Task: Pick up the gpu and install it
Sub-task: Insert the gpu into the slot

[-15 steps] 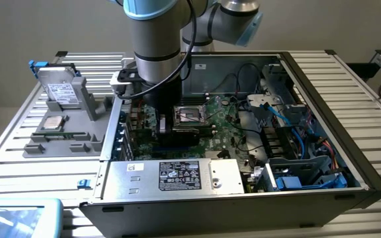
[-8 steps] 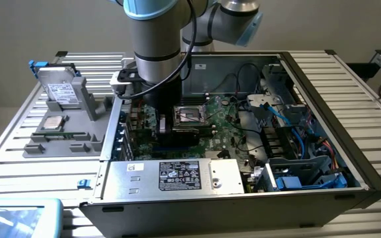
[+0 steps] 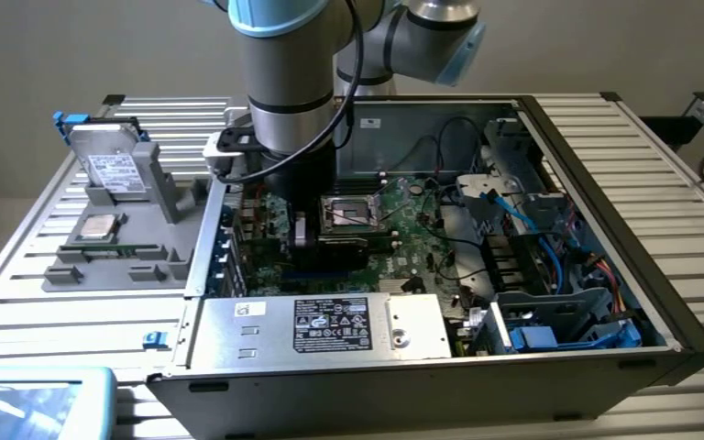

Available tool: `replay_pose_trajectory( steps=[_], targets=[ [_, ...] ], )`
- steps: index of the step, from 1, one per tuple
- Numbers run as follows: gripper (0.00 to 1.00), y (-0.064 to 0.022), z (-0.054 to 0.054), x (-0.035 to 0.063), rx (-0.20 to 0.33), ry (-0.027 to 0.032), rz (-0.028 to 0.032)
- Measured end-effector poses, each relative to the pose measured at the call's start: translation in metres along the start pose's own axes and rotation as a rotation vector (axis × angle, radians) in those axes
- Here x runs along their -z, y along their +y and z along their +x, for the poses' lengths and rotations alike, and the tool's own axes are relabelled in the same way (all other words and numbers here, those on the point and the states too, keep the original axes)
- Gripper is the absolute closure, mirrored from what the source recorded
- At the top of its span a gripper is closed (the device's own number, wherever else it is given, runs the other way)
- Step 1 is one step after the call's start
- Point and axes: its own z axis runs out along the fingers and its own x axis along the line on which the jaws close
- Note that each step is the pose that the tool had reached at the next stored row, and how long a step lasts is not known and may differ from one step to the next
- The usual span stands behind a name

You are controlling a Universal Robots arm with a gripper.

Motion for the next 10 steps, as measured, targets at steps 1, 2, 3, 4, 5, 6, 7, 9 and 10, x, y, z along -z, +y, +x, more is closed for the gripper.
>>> replay_pose_trajectory(
  steps=[1,2,3,4,5,6,7,9,10],
  targets=[
    [0.71,0.0,0.0002,-0.0001,0.001,-0.0001,0.0001],
    [0.71,0.0,0.0003,-0.0001,0.001,-0.0003,0.0001],
    [0.71,0.0,0.0003,-0.0001,0.002,-0.0003,0.0002],
    [0.71,0.0,0.0003,0.0,0.002,-0.0001,0.0002],
    [0.71,-0.0001,0.0004,0.0,0.003,0.0,0.0001],
    [0.71,0.0,0.0004,0.0,0.004,0.0,0.0001],
    [0.71,-0.0001,0.0004,0.0,0.005,0.0,0.0001],
    [0.71,-0.0001,0.001,0.0,0.006,-0.0007,0.0004],
    [0.71,-0.0001,0.0009,0.0,0.007,-0.0007,0.0003]
  ],
)
